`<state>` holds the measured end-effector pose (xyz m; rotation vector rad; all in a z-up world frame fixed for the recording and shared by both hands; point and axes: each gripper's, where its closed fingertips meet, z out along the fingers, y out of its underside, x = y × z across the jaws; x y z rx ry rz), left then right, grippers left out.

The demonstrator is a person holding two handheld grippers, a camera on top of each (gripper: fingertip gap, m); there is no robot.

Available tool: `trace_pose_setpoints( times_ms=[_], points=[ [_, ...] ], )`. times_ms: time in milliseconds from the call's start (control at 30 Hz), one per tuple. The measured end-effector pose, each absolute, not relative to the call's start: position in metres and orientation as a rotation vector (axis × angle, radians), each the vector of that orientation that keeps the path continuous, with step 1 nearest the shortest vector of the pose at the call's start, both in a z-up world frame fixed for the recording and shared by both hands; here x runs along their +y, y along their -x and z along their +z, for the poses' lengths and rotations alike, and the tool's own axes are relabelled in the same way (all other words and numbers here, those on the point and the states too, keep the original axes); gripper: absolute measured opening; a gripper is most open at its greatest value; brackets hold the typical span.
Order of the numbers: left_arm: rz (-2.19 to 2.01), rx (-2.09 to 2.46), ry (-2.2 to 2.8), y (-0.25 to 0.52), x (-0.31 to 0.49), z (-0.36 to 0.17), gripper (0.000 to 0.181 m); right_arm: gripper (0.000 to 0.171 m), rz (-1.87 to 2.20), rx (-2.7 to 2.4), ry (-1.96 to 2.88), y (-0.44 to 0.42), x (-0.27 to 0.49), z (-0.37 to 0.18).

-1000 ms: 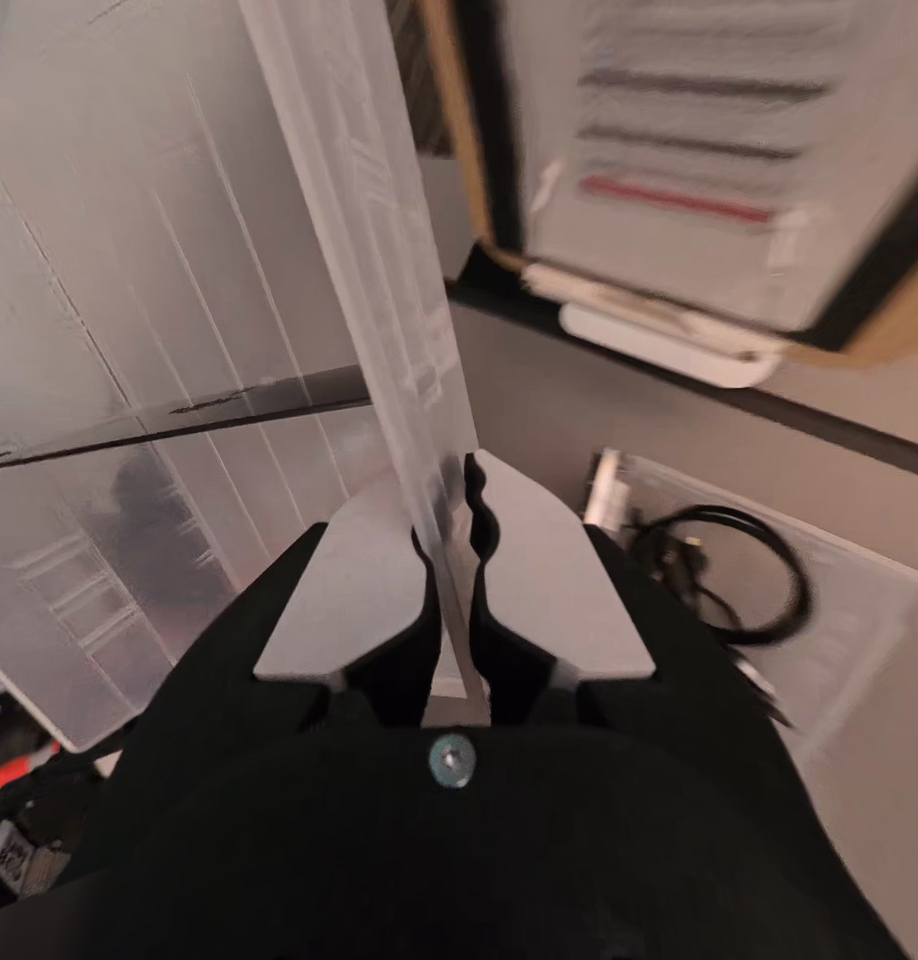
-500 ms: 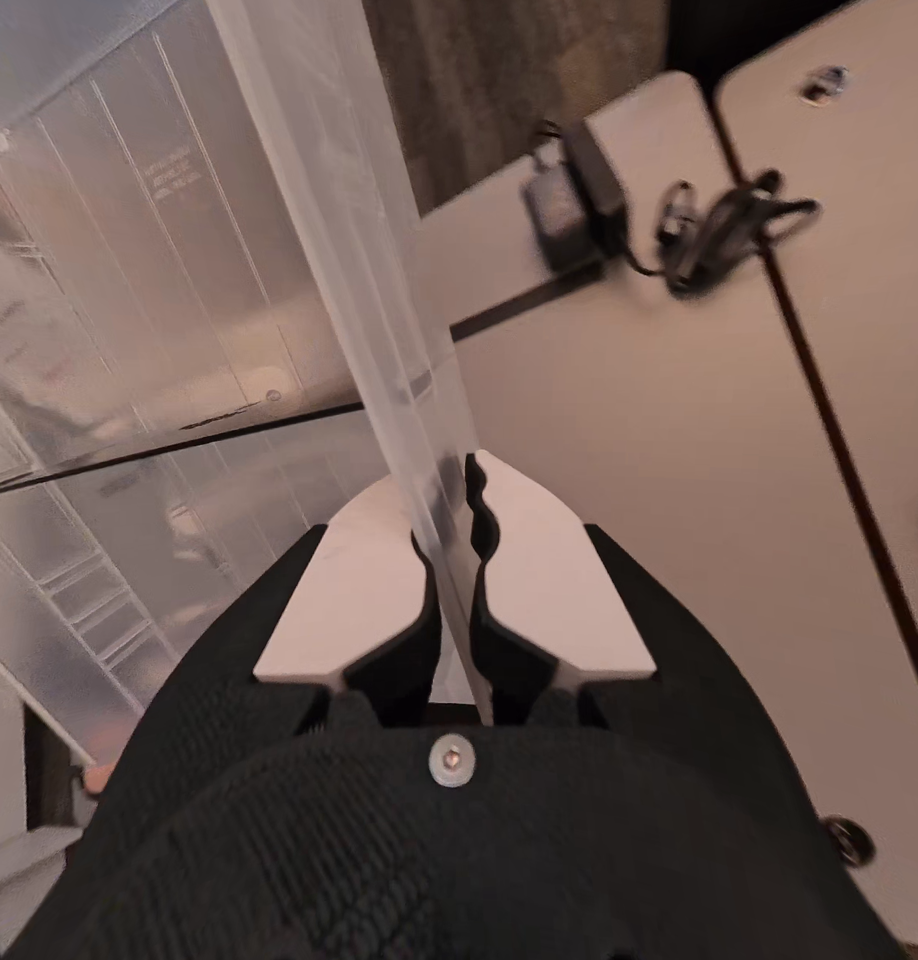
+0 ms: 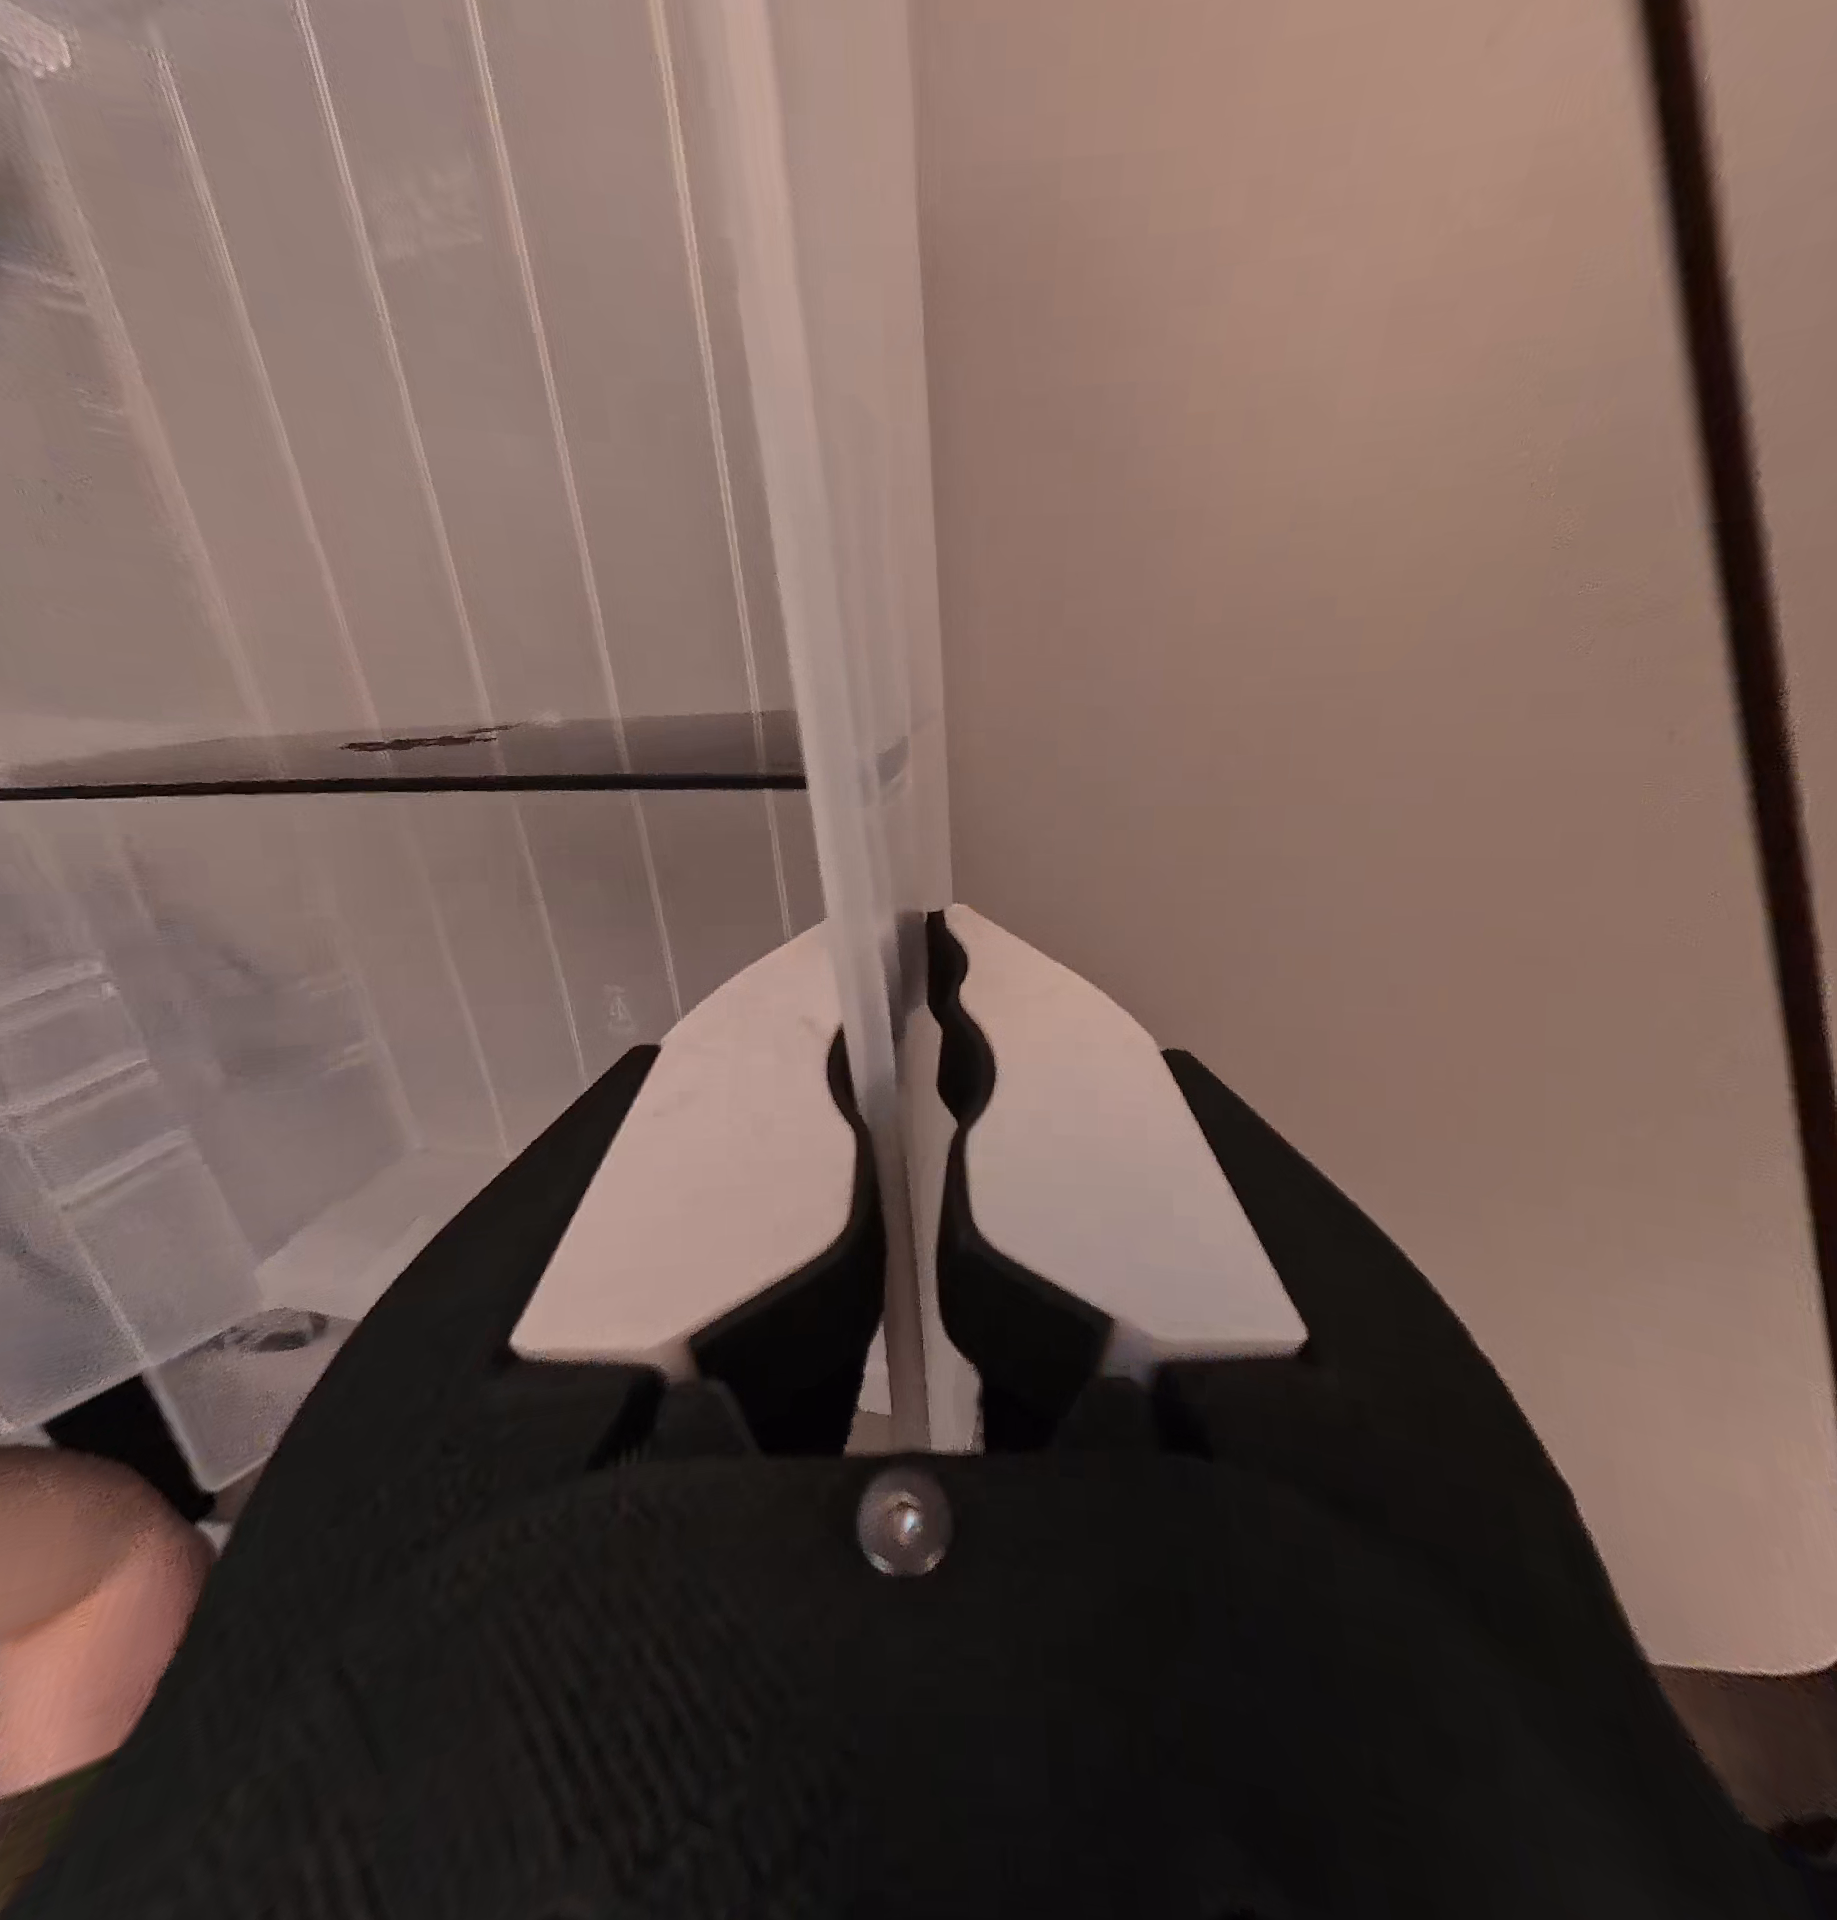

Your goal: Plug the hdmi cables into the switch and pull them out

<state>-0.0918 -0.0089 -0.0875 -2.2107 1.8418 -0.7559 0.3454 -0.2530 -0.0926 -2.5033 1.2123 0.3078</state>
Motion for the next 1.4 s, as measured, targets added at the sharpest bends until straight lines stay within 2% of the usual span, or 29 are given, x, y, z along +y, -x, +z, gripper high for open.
trace_pose_setpoints(
  times_ms=[233, 367, 767, 1033, 1400],
  points=[
    [-0.630, 1.555, 2.388, 0.166, 0.079, -0.085, 0.006, 0.007, 0.317, 1.064, 2.676, -0.306, -0.231, -0.132],
    [-0.674, 1.417, 2.492, 0.230, 0.110, -0.083, 0.008, 0.007, 0.288, 1.013, 2.710, -0.291, -0.219, -0.137],
    [-0.841, 0.589, 2.563, 0.406, 0.181, -0.078, 0.011, 0.006, 0.211, 0.941, 2.815, -0.277, -0.220, -0.135],
    [-0.838, 0.245, 2.486, 0.460, 0.199, -0.076, 0.011, 0.006, 0.252, 1.012, 2.804, -0.285, -0.229, -0.136],
    [-0.865, 0.101, 2.453, 0.466, 0.207, -0.076, 0.013, 0.007, 0.249, 1.114, 2.716, -0.301, -0.234, -0.136]
  ],
)
